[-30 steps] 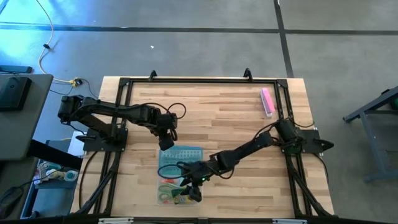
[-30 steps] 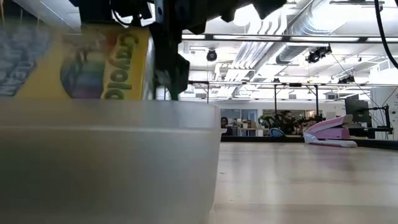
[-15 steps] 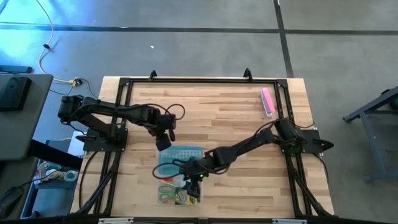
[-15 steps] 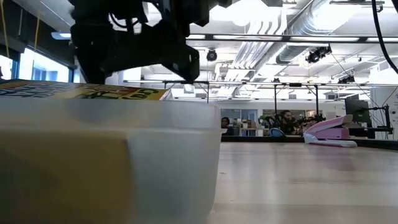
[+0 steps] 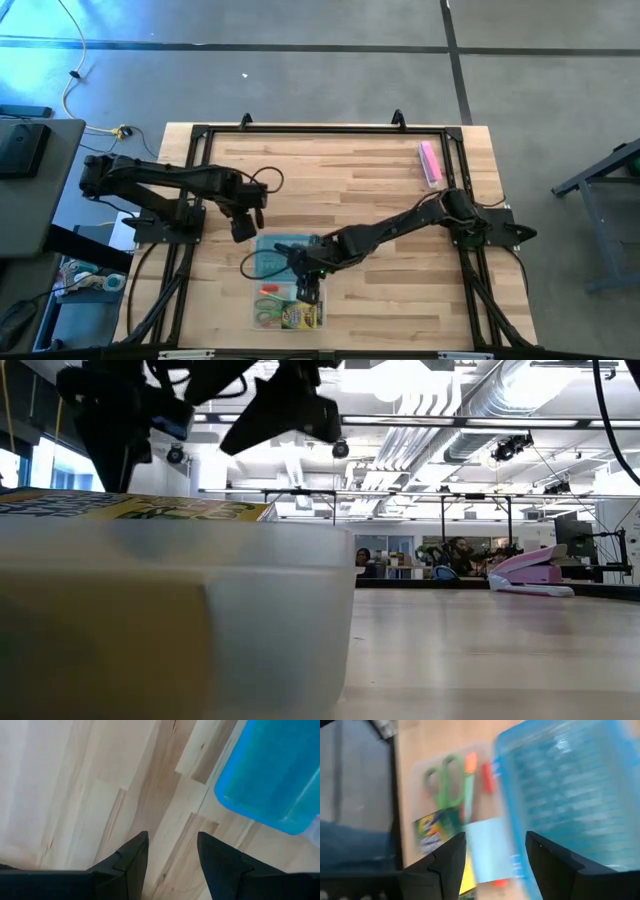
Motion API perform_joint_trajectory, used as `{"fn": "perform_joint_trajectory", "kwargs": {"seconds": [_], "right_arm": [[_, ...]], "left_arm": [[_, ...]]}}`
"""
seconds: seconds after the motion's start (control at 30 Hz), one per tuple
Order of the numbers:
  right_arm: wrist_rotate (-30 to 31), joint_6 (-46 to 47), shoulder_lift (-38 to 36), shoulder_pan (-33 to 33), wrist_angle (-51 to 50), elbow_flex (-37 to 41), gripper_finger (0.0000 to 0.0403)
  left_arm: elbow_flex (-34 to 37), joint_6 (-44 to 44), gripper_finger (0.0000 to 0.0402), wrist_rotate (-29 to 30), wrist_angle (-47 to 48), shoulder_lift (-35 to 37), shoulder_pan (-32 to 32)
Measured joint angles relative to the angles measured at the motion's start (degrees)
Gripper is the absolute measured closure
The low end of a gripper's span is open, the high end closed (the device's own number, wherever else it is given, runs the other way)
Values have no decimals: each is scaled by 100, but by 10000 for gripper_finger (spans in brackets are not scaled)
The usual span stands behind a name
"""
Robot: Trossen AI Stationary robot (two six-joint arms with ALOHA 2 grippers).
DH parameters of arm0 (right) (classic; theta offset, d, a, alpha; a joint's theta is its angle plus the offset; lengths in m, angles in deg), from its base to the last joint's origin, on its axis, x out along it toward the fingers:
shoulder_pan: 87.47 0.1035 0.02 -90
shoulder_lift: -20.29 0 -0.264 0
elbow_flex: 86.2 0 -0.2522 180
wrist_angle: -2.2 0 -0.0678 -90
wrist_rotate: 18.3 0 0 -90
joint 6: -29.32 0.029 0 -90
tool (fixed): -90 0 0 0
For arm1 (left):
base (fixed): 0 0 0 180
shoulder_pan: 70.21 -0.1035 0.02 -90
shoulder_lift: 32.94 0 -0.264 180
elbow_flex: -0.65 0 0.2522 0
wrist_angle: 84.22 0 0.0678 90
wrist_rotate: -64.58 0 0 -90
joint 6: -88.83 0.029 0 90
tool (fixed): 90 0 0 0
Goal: Pack school essentials
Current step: Close the supply box
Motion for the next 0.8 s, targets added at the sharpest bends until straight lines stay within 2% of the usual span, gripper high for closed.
{"fn": "perform_joint_trajectory", "kwargs": {"seconds": [0.27, 0.47, 0.67, 0.8], "right_arm": [[1353, -419, 1, -243, -1640, -1092, 209], [2027, -738, 0, -548, -2661, -1696, 209], [2130, -1122, 0, -982, -3151, -1792, 209], [1860, -1539, 1, -1306, -3140, -1644, 209]], "left_arm": [[0, -217, 243, 1, -18, 785, 182], [0, -787, 243, 197, -293, 1136, 864], [0, -1425, 243, 393, -549, 1148, 1802], [59, -2003, 243, 535, -613, 1075, 2384]]}}
